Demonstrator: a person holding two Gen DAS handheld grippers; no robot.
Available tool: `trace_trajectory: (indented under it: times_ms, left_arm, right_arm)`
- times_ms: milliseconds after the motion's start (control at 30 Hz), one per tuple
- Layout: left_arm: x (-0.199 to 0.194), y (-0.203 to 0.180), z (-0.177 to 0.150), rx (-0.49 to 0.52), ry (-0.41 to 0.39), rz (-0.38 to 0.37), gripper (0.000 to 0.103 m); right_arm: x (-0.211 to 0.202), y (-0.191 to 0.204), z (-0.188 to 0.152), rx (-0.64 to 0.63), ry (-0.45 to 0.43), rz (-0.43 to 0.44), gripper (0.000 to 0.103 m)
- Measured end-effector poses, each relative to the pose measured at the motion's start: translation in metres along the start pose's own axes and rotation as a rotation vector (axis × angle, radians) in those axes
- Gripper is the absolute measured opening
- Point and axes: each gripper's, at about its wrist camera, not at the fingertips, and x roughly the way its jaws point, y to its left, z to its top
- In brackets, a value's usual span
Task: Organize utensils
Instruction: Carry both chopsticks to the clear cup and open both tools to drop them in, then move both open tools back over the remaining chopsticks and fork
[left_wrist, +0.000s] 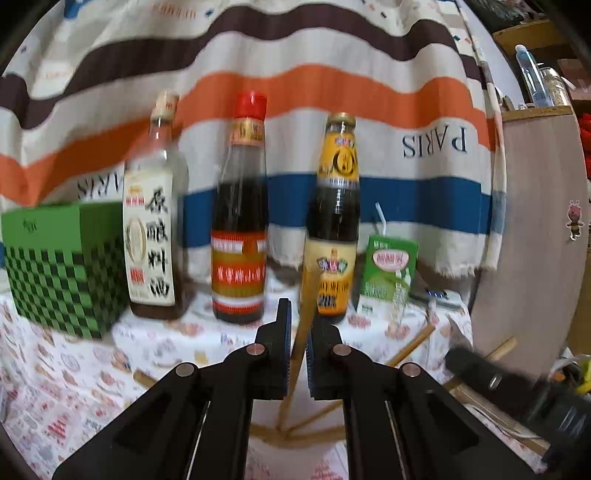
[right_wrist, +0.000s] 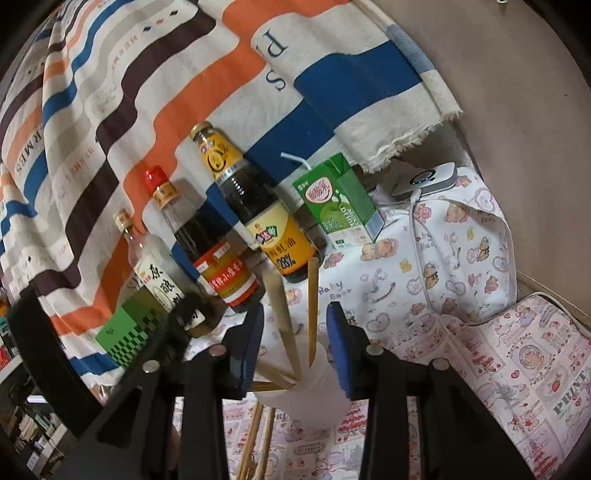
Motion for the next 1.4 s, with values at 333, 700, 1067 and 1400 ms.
trace_trajectory:
  times_ms: [333,700,1067,1400]
  left_arm:
    - [-0.035,0.018,0.010,0.063,-0.015,-0.006,0.028]
    - [-0.112,0.036,0.022,0.141,-0.141,0.063,0.100]
    - [-0.128,0.089,-0.005,0.093,-0.107,0.178,0.102]
    - [-0.111,0.117,-0.028,0.088,0.004,0.218,0.103]
  right_arm:
    - [-0.008,-0.004,0.004,0.019,-0.052,-0.030,0.062]
    - [-0.019,0.029,-0.009,-0.113,-0.094,0.004,0.090]
    - [-0.017,0.051,-0.028,-0.216,-0.092,-0.004,0.102]
    - [-0.006,0.051,-0.035,-0.196,-0.036,-0.017,0.103]
